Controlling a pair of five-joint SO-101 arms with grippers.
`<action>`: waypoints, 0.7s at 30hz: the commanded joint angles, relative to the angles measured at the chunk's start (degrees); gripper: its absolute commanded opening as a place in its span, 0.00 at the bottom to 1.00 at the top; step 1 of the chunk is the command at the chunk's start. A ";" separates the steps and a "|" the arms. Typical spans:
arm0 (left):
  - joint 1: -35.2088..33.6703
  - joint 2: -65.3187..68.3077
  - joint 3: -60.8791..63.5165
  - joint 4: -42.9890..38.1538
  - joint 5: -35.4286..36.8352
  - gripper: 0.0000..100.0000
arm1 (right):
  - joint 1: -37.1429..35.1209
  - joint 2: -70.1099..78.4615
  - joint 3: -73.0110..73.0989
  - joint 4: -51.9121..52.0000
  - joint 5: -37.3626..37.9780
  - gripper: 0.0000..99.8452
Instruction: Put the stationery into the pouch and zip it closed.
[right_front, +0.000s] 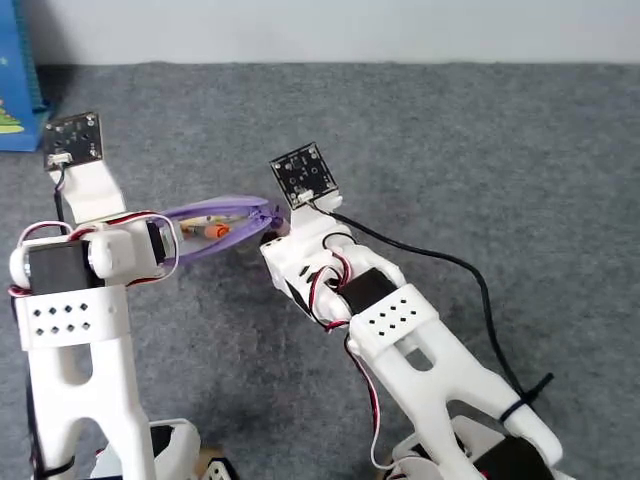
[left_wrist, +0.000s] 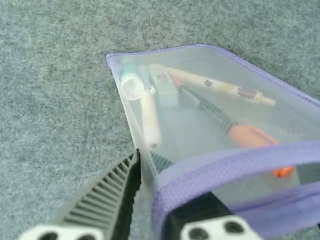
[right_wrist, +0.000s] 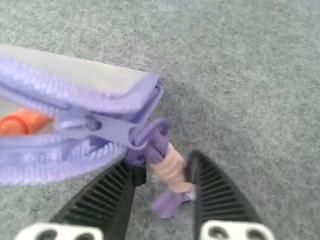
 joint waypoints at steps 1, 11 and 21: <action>-0.26 -0.62 -0.31 -1.41 -0.70 0.01 | -0.04 -0.92 -1.05 -0.75 0.18 0.01; -0.26 -0.62 -0.31 -3.87 -0.70 0.01 | -0.40 -16.92 7.91 1.71 2.73 0.01; 6.42 -0.26 -0.66 -11.69 -6.59 0.02 | -4.88 -36.70 12.57 19.21 6.15 0.01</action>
